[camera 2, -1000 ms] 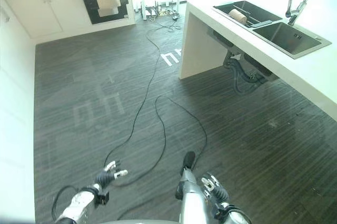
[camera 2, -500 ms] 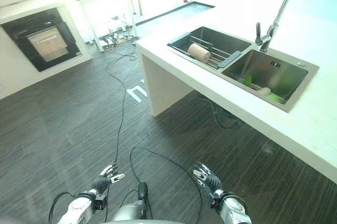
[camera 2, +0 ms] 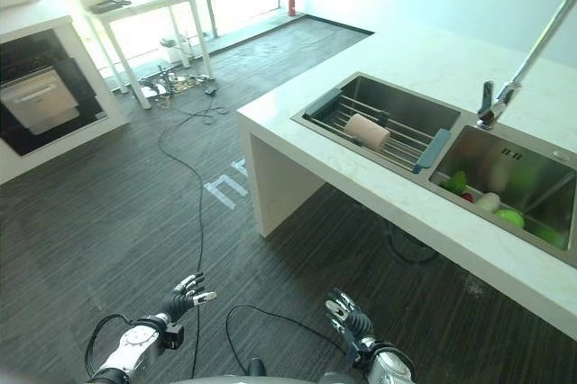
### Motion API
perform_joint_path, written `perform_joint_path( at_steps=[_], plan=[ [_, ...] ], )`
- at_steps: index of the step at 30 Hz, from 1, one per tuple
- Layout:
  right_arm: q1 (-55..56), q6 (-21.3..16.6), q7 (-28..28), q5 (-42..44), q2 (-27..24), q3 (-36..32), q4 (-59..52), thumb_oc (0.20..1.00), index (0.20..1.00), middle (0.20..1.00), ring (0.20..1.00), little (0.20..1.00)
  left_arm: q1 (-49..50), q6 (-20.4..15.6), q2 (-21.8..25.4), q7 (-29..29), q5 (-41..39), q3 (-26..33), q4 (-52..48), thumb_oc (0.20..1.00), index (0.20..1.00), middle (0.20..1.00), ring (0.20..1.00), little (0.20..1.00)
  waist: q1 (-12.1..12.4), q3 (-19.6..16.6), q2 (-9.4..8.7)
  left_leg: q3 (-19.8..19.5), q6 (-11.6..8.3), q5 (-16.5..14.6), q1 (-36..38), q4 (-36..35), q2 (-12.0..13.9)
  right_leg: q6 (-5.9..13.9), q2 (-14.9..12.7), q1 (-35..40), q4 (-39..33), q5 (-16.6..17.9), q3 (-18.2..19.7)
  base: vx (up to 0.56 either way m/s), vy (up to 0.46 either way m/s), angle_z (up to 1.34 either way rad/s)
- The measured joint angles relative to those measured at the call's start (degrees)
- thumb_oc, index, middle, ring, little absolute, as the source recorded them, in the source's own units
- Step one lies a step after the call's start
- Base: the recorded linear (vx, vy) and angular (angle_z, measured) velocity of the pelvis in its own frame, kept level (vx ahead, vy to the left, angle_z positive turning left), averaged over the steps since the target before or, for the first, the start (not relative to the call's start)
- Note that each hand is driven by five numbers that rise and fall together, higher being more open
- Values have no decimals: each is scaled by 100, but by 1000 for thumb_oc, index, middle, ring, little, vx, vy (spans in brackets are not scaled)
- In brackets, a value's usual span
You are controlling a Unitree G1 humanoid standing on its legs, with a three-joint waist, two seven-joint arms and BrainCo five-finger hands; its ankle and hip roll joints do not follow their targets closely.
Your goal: Place the dishes in the dishwasher.
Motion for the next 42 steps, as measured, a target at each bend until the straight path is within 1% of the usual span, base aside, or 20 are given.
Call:
perform_joint_path(
  at_steps=[1, 2, 3, 4, 5, 7, 10, 12, 16, 17, 18, 19, 22, 24, 27, 29, 31, 34, 38, 42],
  plan=[
    [38, -1, 0, 1, -15, 12, 2, 1000, 1000, 1000, 1000, 1000, 22, 1, 16, 2, 0, 4, -4, 1000, 1000, 1000, 1000, 1000, 24, 12, -4, 81, 64, -45, 62, 0, -12, 17, -45, -255, 449, 303, 12, 157, -61, -38],
    [56, 19, 12, -3, -26, 2, -11, 1000, 1000, 1000, 1000, 1000, 118, 65, 81, 24, -5, 32, -166, 1000, 1000, 1000, 1000, 1000, 32, 44, -29, 217, 38, -88, 128, -34, 9, 78, -274, -466, 506, -77, -447, 130, -115, -82],
    [-8, 19, 24, -6, -50, 9, -151, 1000, 1000, 1000, 1000, 1000, 277, 112, 210, 49, -5, 99, -475, 1000, 1000, 1000, 1000, 1000, 143, 58, 9, 500, -38, -132, 100, -36, 25, 49, -506, -531, -587, -379, -1376, 35, -150, -99],
    [-15, 3, 34, -12, -61, 10, -325, 1000, 1000, 1000, 1000, 1000, 296, 124, 303, 61, -4, 127, -543, 1000, 1000, 1000, 1000, 1000, 189, 97, -70, 658, -46, -139, 72, -16, -31, 94, -526, -399, -1923, -310, -1849, 30, -163, -77],
    [11, 12, 49, -50, -76, 19, -418, 1000, 1000, 1000, 1000, 1000, 318, 150, 326, 109, -6, 133, -541, 1000, 1000, 1000, 1000, 1000, 132, 141, -155, 788, -144, -56, 72, 3, -100, 125, -637, -354, -2436, -178, -1940, 35, -184, -37],
    [-23, 105, 67, -122, -119, 46, -462, 1000, 1000, 1000, 1000, 1000, 470, 152, 159, 173, -8, 130, -582, 1000, 1000, 1000, 1000, 1000, 208, 156, -75, 964, -222, -210, 72, 113, 1, -82, -419, -347, -2062, -201, -1529, 60, -151, -13],
    [-210, 146, 85, -117, -102, 37, -381, 1000, 1000, 1000, 1000, 1000, 685, 176, 81, 240, -5, 132, -573, 1000, 1000, 1000, 1000, 1000, 388, 158, -88, 1254, -334, -288, 19, 334, 250, -275, -283, 599, -2065, -397, -2321, 93, -254, -43],
    [-311, 152, 98, -118, -88, 35, -337, 1000, 1000, 1000, 1000, 1000, 602, 183, 50, 311, -9, 136, -498, 1000, 1000, 1000, 1000, 1000, 309, 168, -181, 1280, -525, -385, -97, 645, 399, -382, 106, 1393, -3252, -393, -1957, 90, -249, -49],
    [-100, 267, 123, -130, -146, 47, -365, 1000, 1000, 1000, 1000, 1000, 611, 164, 0, 313, -31, 360, -627, 1000, 1000, 1000, 1000, 1000, 214, 159, -362, 979, -793, 12, -432, 1616, 748, -759, 389, 1437, -3242, -634, -1743, 96, -170, -32],
    [-110, 277, 121, -136, -201, 42, -379, 1000, 1000, 1000, 1000, 1000, 606, 164, -9, 325, -91, 364, -641, 1000, 1000, 1000, 1000, 1000, 194, 165, -390, 807, -900, 83, -615, 2040, 820, -863, 405, 1427, -3181, -689, -1700, 270, 49, -63],
    [-100, 284, 113, -181, -350, 40, -415, 1000, 1000, 1000, 1000, 1000, 601, 161, -84, 333, -245, 364, -712, 1000, 1000, 1000, 1000, 1000, 165, 206, -392, 360, -1036, 216, -1215, 3315, 953, -1057, 473, 1405, -3045, -735, -1526, 254, 129, -67],
    [-94, 293, 107, -185, -388, 44, -390, 1000, 1000, 1000, 1000, 1000, 608, 164, -118, 314, -248, 366, -751, 1000, 1000, 1000, 1000, 1000, 148, 214, -351, 118, -1083, 113, -1407, 3501, 986, -1063, 548, 1464, -3071, -744, -1332, 325, 231, -95],
    [-157, 350, 70, -187, -468, 32, -364, 1000, 1000, 1000, 1000, 1000, 616, 143, -137, 273, -252, 407, -867, 1000, 1000, 1000, 1000, 1000, 175, 209, -98, -186, -1201, 83, -1137, 1294, 1094, -1153, 908, 1607, -3406, -602, -920, 316, 306, -83],
    [-313, 382, 69, -185, -441, 35, -152, 1000, 1000, 1000, 1000, 1000, 533, 110, -160, 271, -282, 494, -860, 1000, 1000, 1000, 1000, 1000, 333, 276, 11, -514, -1348, 396, -1127, -3, 1265, -1075, 1199, 1918, -3830, -515, -410, 360, 385, -119],
    [-243, 351, 68, -173, -578, -17, -26, 1000, 1000, 1000, 1000, 1000, 433, 95, -196, 239, -282, 526, -592, 1000, 1000, 1000, 1000, 1000, 200, 278, 24, -421, -1292, 444, -1234, 895, 1216, -1023, 1097, 2195, -3824, -649, -149, 209, 286, -79],
    [-60, 348, 69, -166, -632, -245, 7, 1000, 1000, 1000, 1000, 1000, 109, 67, -171, 219, -281, 513, -423, 1000, 1000, 1000, 1000, 1000, 11, 264, 50, -195, -1056, 467, -903, 752, 966, -624, 806, 2179, -3540, -906, -185, 182, 315, -26],
    [24, 345, 147, -174, -364, -377, -11, 1000, 1000, 1000, 1000, 1000, -72, 53, 89, 234, -284, 514, -444, 1000, 1000, 1000, 1000, 1000, 208, 306, -218, 122, -837, 532, -537, 576, 629, -303, 331, 2034, -3093, -834, -401, 113, 286, -71],
    [2, 261, 139, -165, -198, -420, -5, 1000, 1000, 1000, 1000, 1000, -205, 32, 196, 266, -281, 518, -466, 1000, 1000, 1000, 1000, 1000, 231, 294, -255, 146, -628, 389, -478, 515, 281, -155, -54, 2041, -3075, -729, -784, 44, 170, -13],
    [-32, 202, 112, -44, -15, -524, -13, 1000, 1000, 1000, 1000, 1000, 32, 12, 188, 259, -277, 515, -418, 1000, 1000, 1000, 1000, 1000, 355, 262, -166, 272, -339, 24, -234, 373, 142, -109, -207, 1919, -2656, -575, -815, 48, 191, -7],
    [0, 128, 88, 162, -81, -626, 62, 1000, 1000, 1000, 1000, 1000, 186, 102, 139, 283, -266, 518, -203, 1000, 1000, 1000, 1000, 1000, 375, 193, -97, 443, -125, -227, -69, 222, 4, -151, -536, 944, -929, -461, -928, 68, 112, -19]
  ],
)
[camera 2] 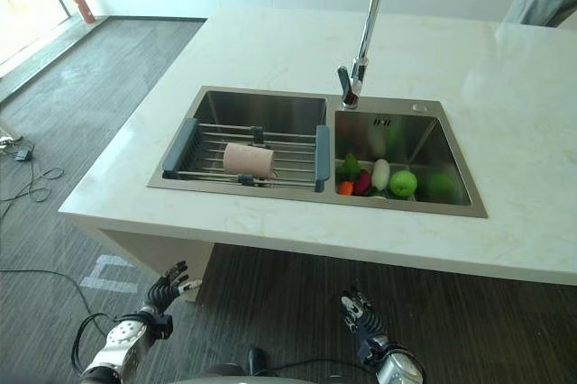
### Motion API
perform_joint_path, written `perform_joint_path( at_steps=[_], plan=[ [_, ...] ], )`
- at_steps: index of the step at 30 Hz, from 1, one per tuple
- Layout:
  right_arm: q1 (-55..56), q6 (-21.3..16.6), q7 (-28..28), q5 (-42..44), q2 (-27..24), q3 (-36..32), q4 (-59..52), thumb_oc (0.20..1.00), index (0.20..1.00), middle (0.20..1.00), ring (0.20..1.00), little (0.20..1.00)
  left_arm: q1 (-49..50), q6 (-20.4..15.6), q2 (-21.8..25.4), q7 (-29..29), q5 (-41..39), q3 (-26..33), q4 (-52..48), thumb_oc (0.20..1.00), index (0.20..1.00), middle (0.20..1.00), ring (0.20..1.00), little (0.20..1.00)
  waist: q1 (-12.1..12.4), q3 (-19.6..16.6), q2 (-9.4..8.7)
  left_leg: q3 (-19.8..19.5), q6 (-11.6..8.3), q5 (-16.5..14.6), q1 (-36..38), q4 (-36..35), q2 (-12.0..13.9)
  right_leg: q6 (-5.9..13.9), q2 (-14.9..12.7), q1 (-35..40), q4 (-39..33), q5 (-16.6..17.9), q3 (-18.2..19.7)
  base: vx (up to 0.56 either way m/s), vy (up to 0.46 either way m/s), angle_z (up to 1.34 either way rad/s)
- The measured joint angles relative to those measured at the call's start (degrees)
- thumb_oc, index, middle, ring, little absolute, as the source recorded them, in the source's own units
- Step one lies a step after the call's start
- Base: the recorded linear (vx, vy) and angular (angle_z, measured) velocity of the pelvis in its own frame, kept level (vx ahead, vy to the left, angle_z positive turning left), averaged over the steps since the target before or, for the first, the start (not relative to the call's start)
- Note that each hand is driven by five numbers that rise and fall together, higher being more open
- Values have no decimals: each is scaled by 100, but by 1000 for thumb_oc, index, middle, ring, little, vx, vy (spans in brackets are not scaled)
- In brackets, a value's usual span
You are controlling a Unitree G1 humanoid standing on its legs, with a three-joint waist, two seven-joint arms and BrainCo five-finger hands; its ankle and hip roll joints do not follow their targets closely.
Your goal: Place the dishes in the dishwasher.
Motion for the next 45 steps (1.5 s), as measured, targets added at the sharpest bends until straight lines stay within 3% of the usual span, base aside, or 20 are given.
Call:
perform_joint_path(
  at_steps=[1, 3, 4, 5, 8, 9, 11, 14, 17, 19, 22, 25, 26, 27, 31, 34, 35, 38, 41, 45],
  plan=[
    [-2, 4, 3, 0, -3, 35, -23, 1000, 1000, 1000, 1000, 1000, 80, 8, 16, 31, -1, 13, -11, 1000, 1000, 1000, 1000, 1000, 21, -40, 18, 89, 2, 21, 73, -109, 18, 6, -66, -186, 236, -123, -194, 55, -65, -66],
    [12, 2, 13, 1, -6, 269, -125, 1000, 1000, 1000, 1000, 1000, 115, 14, 42, 123, -5, 8, -27, 1000, 1000, 1000, 1000, 1000, -45, -102, -12, 113, -96, 87, 20, -112, 81, -5, 408, -445, -280, -599, -151, 13, -111, -26],
    [17, 0, 33, 3, -45, 256, -121, 1000, 1000, 1000, 1000, 1000, 43, 12, -12, 146, -4, -3, -7, 1000, 1000, 1000, 1000, 1000, -100, -113, -133, 87, -11, 29, -117, -26, 51, -21, 645, -813, -1019, -493, -382, 15, -217, 22],
    [11, 1, 32, 4, -72, 256, -114, 1000, 1000, 1000, 1000, 1000, 104, 15, -57, 176, -5, 5, -6, 1000, 1000, 1000, 1000, 1000, -101, -113, -169, 155, 22, -27, -211, 103, 25, -31, 495, -1015, -1265, -252, -507, 43, -235, 28],
    [-70, 9, 11, 7, -29, 264, 116, 1000, 1000, 1000, 1000, 1000, 328, 23, -366, 177, -233, 165, 403, 1000, 1000, 1000, 1000, 1000, -1, -175, -85, -47, -86, -53, -198, 135, 116, -149, 494, -872, -1477, -135, -363, 84, -155, 36],
    [-202, 7, -3, 10, 8, 210, 270, 1000, 1000, 1000, 1000, 1000, 519, 149, -462, 161, -332, 205, 828, 1000, 1000, 1000, 1000, 1000, 27, -232, -133, -127, -197, -109, -219, 228, 205, -282, 652, -526, -1903, 124, -314, 74, -99, 29],
    [-204, 6, -15, 13, -116, 185, 296, 1000, 1000, 1000, 1000, 1000, 701, 264, -552, 176, -535, 239, 1042, 1000, 1000, 1000, 1000, 1000, 67, -278, 16, -198, -288, -115, -202, 255, 379, -410, 860, -340, -2217, 232, -451, 51, -112, 24],
    [-121, 14, -4, -10, -154, 182, 439, 1000, 1000, 1000, 1000, 1000, 760, 317, -675, 180, -1349, 1070, 1169, 1000, 1000, 1000, 1000, 1000, 124, -311, 11, -276, -717, 251, -372, 913, 595, -692, 1027, -144, -2237, 71, -544, -1, -61, 11],
    [-88, 14, -9, -69, -203, 179, 435, 1000, 1000, 1000, 1000, 1000, 616, 320, -674, 192, -1983, 1404, 1297, 1000, 1000, 1000, 1000, 1000, 118, -292, -125, -758, -1212, 646, -837, 1719, 416, -773, 837, -134, -2287, 42, -512, 42, 96, -1],
    [-45, 13, -17, -117, -324, 180, 447, 1000, 1000, 1000, 1000, 1000, 612, 348, -675, 197, -2301, 1648, 1291, 1000, 1000, 1000, 1000, 1000, 105, -286, 38, -855, -1137, 535, -996, 1864, 520, -762, 852, 2, -2417, 64, -556, 81, 228, -8],
    [-34, 9, -16, -116, -385, 34, 638, 1000, 1000, 1000, 1000, 1000, 459, 335, -681, 506, -2905, 1780, 1257, 1000, 1000, 1000, 1000, 1000, 39, -286, 132, -208, -1154, 553, -827, 649, 1083, -748, 928, 76, -2588, 123, -764, 44, 136, 13],
    [-25, -61, -3, -113, -413, -71, 767, 1000, 1000, 1000, 1000, 1000, 310, 295, -690, 647, -3111, 1817, 1358, 1000, 1000, 1000, 1000, 1000, -30, -335, 223, -303, -1169, 570, -388, 146, 892, -637, 945, 212, -2831, 244, -882, 84, 97, 10],
    [31, -106, 24, -114, -495, -68, 770, 1000, 1000, 1000, 1000, 1000, 291, 266, -731, 663, -3112, 1818, 1323, 1000, 1000, 1000, 1000, 1000, -39, -377, 420, -318, -1089, 618, -178, 79, 849, -563, 1034, 221, -2838, 262, -898, 80, 63, 20],
    [38, -115, 31, -114, -501, -84, 822, 1000, 1000, 1000, 1000, 1000, 297, 244, -709, 698, -3115, 1869, 1328, 1000, 1000, 1000, 1000, 1000, -50, -359, 468, -324, -854, 572, -19, -157, 822, -411, 1021, 241, -2814, 300, -923, 70, 50, 11],
    [117, -124, 141, -121, -440, -98, 829, 1000, 1000, 1000, 1000, 1000, 324, 69, -394, 823, -3126, 2280, 1235, 1000, 1000, 1000, 1000, 1000, -29, -397, 389, -286, -627, 470, 7, -189, 481, -230, 673, 281, -2835, 361, -911, 68, 46, 7],
    [123, -123, 147, -136, -449, -245, 848, 1000, 1000, 1000, 1000, 1000, 335, -1, 381, 905, -3363, 3070, 1241, 1000, 1000, 1000, 1000, 1000, -19, -400, 466, -226, -609, 424, 92, -195, 419, -140, 653, 416, -3129, 453, -873, 54, 31, -9],
    [156, -120, 149, -169, -563, -241, 869, 1000, 1000, 1000, 1000, 1000, 333, 13, 869, 942, -3424, 3515, 1245, 1000, 1000, 1000, 1000, 1000, -19, -408, 555, -191, -611, 399, 163, -200, 428, -125, 690, 529, -3274, 487, -837, 28, 15, -18],
    [290, -104, 123, -178, -819, -225, 869, 1000, 1000, 1000, 1000, 1000, 343, -169, 1673, 1039, -3613, 3963, 1060, 1000, 1000, 1000, 1000, 1000, -11, -464, 719, -185, -624, 333, 183, -219, 454, -133, 739, 576, -3370, 530, -810, 27, -4, -9],
    [492, -102, 68, -166, -832, -212, 844, 1000, 1000, 1000, 1000, 1000, 331, -431, 1887, 1404, -3510, 4054, -75, 1000, 1000, 1000, 1000, 1000, 103, -505, 778, -187, -625, 334, 181, -215, 471, -112, 772, 634, -3437, 586, -825, 14, -31, 1],
    [687, -12, -79, -159, -790, -207, 333, 1000, 1000, 1000, 1000, 1000, 307, -662, 1927, 1912, -2608, 3965, -1868, 1000, 1000, 1000, 1000, 1000, 142, -520, 713, -196, -637, 343, 167, -223, 487, -118, 796, 671, -3446, 622, -828, 24, -46, -1]
  ],
)
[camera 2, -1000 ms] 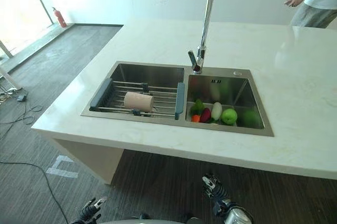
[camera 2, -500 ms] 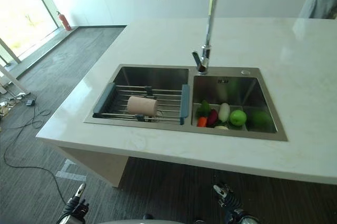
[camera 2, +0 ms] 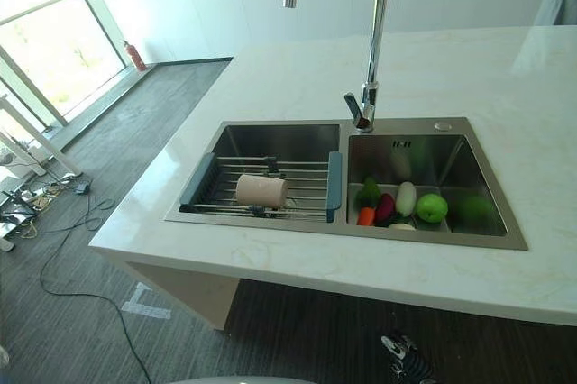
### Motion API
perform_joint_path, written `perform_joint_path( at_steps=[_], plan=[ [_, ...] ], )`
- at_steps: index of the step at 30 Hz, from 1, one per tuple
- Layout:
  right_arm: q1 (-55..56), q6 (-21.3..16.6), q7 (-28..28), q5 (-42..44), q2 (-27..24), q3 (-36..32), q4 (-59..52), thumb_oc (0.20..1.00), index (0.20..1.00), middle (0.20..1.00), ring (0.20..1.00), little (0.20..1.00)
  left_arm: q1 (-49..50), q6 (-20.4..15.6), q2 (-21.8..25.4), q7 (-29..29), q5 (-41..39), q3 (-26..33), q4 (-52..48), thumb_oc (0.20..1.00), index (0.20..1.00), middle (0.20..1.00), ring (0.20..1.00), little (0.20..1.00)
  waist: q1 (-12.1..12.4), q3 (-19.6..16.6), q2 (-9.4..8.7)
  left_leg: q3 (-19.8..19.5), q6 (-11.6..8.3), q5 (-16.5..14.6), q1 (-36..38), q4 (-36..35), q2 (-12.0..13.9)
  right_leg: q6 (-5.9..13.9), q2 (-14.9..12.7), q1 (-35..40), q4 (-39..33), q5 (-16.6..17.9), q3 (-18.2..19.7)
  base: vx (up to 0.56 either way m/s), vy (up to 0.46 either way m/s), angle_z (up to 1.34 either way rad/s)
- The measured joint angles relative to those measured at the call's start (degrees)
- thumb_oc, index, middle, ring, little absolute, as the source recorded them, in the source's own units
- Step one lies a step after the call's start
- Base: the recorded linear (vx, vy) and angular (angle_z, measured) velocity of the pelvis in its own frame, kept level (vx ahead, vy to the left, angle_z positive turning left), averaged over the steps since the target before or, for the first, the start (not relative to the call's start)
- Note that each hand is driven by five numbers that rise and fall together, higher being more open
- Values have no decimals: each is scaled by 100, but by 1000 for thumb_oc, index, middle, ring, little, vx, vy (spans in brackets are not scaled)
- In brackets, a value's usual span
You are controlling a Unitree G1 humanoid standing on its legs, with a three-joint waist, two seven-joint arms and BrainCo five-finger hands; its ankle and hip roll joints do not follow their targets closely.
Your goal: Place the dishes in the dishwasher.
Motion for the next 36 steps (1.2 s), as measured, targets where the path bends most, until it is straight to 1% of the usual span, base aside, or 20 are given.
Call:
perform_joint_path(
  at_steps=[1, 2, 3, 4, 6, 7, 8, 9, 12, 13, 14, 16, 18, 19, 23, 29, 31, 33, 34, 36],
  plan=[
    [41, 21, -62, 17, 38, -7, -118, 1000, 1000, 1000, 1000, 1000, -133, -79, 57, 168, 412, -178, -331, 1000, 1000, 1000, 1000, 1000, -18, -25, -49, 3, 0, 0, 5, -5, 5, 0, 5, 1, -3, 0, 5, 54, -41, -4],
    [66, 21, -62, 46, 72, -10, -136, 1000, 1000, 1000, 1000, 1000, -220, -83, 115, 225, 549, -277, -466, 1000, 1000, 1000, 1000, 1000, -53, -28, -79, 11, -1, 0, 25, 0, 8, -1, 8, -4, -8, 1, 13, 96, -46, -3],
    [161, 30, -61, 46, 131, -7, -130, 1000, 1000, 1000, 1000, 1000, -346, -57, 364, 212, 1009, -515, -890, 1000, 1000, 1000, 1000, 1000, -92, -43, -180, 24, -13, 10, 38, 9, 13, -3, 20, -9, -51, 10, 15, 93, -31, -2],
    [222, 39, -62, 47, 150, -7, -130, 1000, 1000, 1000, 1000, 1000, -504, 29, 661, -10, 1298, -757, -967, 1000, 1000, 1000, 1000, 1000, -99, -70, -231, 38, -14, 8, 55, 4, 13, -19, 25, 19, -91, 27, 17, 99, -23, -3],
    [234, 40, -59, 45, 171, -8, -121, 1000, 1000, 1000, 1000, 1000, -811, 163, 1046, -454, 1660, -1272, -1010, 1000, 1000, 1000, 1000, 1000, -142, -76, -249, 96, -15, 6, 93, 4, 14, -9, 24, 32, -90, 37, 59, 60, -6, -13],
    [209, 40, -53, 45, 192, -7, -89, 1000, 1000, 1000, 1000, 1000, -909, 297, 1078, -727, 1880, -1564, -1270, 1000, 1000, 1000, 1000, 1000, -166, -80, -240, 160, -27, -5, 131, -7, 13, -28, 21, 82, -87, 62, 107, 67, -6, -20],
    [194, 40, -50, 44, 198, -7, -81, 1000, 1000, 1000, 1000, 1000, -915, 329, 1087, -894, 2035, -1749, -1423, 1000, 1000, 1000, 1000, 1000, -200, -81, -236, 178, -33, -12, 145, -7, 11, -48, 22, 76, -90, 84, 150, 85, -9, -23],
    [213, 36, -33, 44, 205, -9, -74, 1000, 1000, 1000, 1000, 1000, -962, 470, 1067, -1106, 2264, -1928, -1594, 1000, 1000, 1000, 1000, 1000, -308, -76, -243, 197, -39, -17, 169, 16, 14, -54, 30, 47, -92, 96, 187, 88, -10, -15],
    [224, 38, 28, 41, 196, -9, 2, 1000, 1000, 1000, 1000, 1000, -1579, 840, 1069, -1559, 2799, -2811, -1766, 1000, 1000, 1000, 1000, 1000, -360, -81, -276, 280, -61, -40, 205, -16, 33, -39, 49, 29, -91, 91, 277, 75, -11, -19],
    [200, 37, 77, 41, 198, -8, -1, 1000, 1000, 1000, 1000, 1000, -1722, 965, 1064, -1684, 2952, -3021, -1792, 1000, 1000, 1000, 1000, 1000, -442, -80, -275, 339, -60, -43, 203, -16, 39, -27, 55, -4, -92, 105, 347, 87, -10, -24],
    [237, 35, 106, 39, 205, -5, 1, 1000, 1000, 1000, 1000, 1000, -1860, 1070, 1044, -1760, 3142, -3163, -1808, 1000, 1000, 1000, 1000, 1000, -620, -77, -290, 352, -60, -42, 209, -7, 37, -27, 59, -14, -95, 113, 364, 75, -6, -16],
    [326, 35, 139, 33, 199, 41, -3, 1000, 1000, 1000, 1000, 1000, -2350, 1236, 1091, -1877, 3412, -3739, -1762, 1000, 1000, 1000, 1000, 1000, -698, -80, -314, 413, -58, -42, 214, -7, 40, -17, 62, -36, -97, 126, 416, 45, 4, -17],
    [365, 33, 145, 32, 190, 110, -18, 1000, 1000, 1000, 1000, 1000, -2514, 1294, 1093, -1946, 3558, -3869, -1674, 1000, 1000, 1000, 1000, 1000, -799, -80, -314, 521, -53, -47, 206, -7, 46, -21, 74, -108, -120, 156, 525, 12, 19, -28],
    [397, 41, 154, -22, 172, 201, -61, 1000, 1000, 1000, 1000, 1000, -2769, 1310, 1115, -1973, 3561, -4125, -1394, 1000, 1000, 1000, 1000, 1000, -867, -75, -314, 569, -52, -46, 205, 0, 46, -20, 76, -135, -117, 178, 571, -13, 16, -31],
    [437, 43, 187, -81, 149, 206, -132, 1000, 1000, 1000, 1000, 1000, -2959, 1423, 1138, -1995, 3790, -4323, -1078, 1000, 1000, 1000, 1000, 1000, -1030, -37, -292, 772, -50, -47, 153, -12, 44, -7, 79, -290, -120, 247, 737, -31, 16, -22],
    [353, 43, 196, -74, 32, 219, -151, 1000, 1000, 1000, 1000, 1000, -3315, 1446, 1241, -2129, 4482, -5211, -906, 1000, 1000, 1000, 1000, 1000, -1046, 175, -248, 810, -48, -45, -4, -17, 19, 3, 65, -490, -121, 339, 854, -32, 24, -8],
    [263, 48, 197, -75, -30, 277, -285, 1000, 1000, 1000, 1000, 1000, -3476, 1460, 1322, -2195, 4650, -5517, -873, 1000, 1000, 1000, 1000, 1000, -1043, 279, -192, 811, -47, -45, -74, -16, -3, 8, 46, -579, -120, 377, 903, -45, 62, -9],
    [136, 50, 207, -77, -100, 443, -385, 1000, 1000, 1000, 1000, 1000, -3631, 1462, 1335, -2198, 4784, -5650, -821, 1000, 1000, 1000, 1000, 1000, -1047, 406, -148, 814, -44, -42, -105, -10, -21, -3, 39, -607, -118, 423, 954, -54, 57, -12],
    [53, 50, 209, -77, -100, 440, -407, 1000, 1000, 1000, 1000, 1000, -3763, 1461, 1350, -2207, 4912, -5783, -796, 1000, 1000, 1000, 1000, 1000, -1052, 493, -123, 813, -23, -26, -113, 3, -26, -52, 38, -614, -92, 468, 953, -92, 48, -6],
    [9, 52, 200, -75, -119, 444, -528, 1000, 1000, 1000, 1000, 1000, -3898, 1458, 1351, -2209, 4917, -5791, -725, 1000, 1000, 1000, 1000, 1000, -1094, 596, -115, 813, -22, -14, -150, 13, -23, -50, 42, -656, -90, 478, 953, -118, 30, -1]
  ],
)
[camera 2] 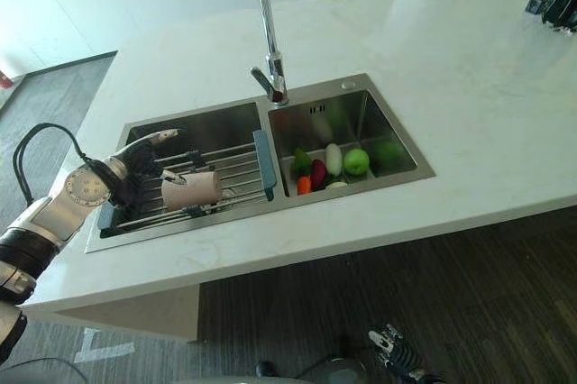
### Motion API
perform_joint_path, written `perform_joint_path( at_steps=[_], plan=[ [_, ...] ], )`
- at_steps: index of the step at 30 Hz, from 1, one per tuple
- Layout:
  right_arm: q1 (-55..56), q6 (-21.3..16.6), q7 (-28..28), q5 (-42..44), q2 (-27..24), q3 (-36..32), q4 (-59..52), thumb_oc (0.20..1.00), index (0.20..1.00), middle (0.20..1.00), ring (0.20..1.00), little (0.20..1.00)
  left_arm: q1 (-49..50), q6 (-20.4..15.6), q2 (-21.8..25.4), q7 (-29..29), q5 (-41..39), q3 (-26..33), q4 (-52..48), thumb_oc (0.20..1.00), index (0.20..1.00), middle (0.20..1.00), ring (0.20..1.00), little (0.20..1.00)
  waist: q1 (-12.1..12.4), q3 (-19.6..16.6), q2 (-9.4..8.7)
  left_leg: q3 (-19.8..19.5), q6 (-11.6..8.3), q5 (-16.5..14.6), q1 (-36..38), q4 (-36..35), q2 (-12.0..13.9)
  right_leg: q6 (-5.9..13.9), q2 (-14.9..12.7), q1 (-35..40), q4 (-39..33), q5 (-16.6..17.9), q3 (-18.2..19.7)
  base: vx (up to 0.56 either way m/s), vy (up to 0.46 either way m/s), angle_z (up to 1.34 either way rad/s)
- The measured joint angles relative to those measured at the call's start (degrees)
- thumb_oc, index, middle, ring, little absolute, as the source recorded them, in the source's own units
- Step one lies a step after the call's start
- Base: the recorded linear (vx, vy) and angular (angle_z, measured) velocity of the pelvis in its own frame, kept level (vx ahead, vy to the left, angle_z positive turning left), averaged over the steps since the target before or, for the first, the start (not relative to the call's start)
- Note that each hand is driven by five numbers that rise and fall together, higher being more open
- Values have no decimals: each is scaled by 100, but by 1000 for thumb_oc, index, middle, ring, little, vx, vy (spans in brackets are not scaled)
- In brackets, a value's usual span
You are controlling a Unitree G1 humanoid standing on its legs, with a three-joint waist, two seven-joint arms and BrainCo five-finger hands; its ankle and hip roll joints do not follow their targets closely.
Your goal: Place the dishes in the dishwasher.
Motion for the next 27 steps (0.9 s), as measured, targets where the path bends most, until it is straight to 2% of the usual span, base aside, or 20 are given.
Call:
perform_joint_path(
  at_steps=[7, 11, 15, 27],
  plan=[
    [-370, -25, -4, 82, -86, 117, -257, 1000, 1000, 1000, 1000, 1000, -755, -5, 47, -12, 482, -593, 391, 1000, 1000, 1000, 1000, 1000, -31, 485, -180, -8, 15, 127, -350, 4, 3, -14, 6, -354, 0, 139, 13, -107, 13, -1],
    [-402, -25, -11, 123, -69, 225, -308, 1000, 1000, 1000, 1000, 1000, -783, -5, 42, 8, 666, -646, 507, 1000, 1000, 1000, 1000, 1000, -50, 669, -233, -16, 11, 131, -383, 5, 4, -16, 9, -386, 1, 145, 10, -99, 10, 0],
    [-596, -46, -34, 188, -70, 236, -314, 1000, 1000, 1000, 1000, 1000, -1151, -8, 114, 24, 776, -663, 523, 1000, 1000, 1000, 1000, 1000, -14, 1000, -372, -22, 26, 174, -492, 6, 11, -23, 14, -486, 1, 171, 1, -88, -14, 2],
    [-702, -85, -142, 359, -67, 433, -512, 1000, 1000, 1000, 1000, 1000, -1258, -46, 196, 23, 1116, -665, 736, 1000, 1000, 1000, 1000, 1000, 8, 1000, -359, -134, 9, 186, -522, 5, 14, -16, 7, -457, 0, 164, -81, -6, 6, 4]
  ],
)
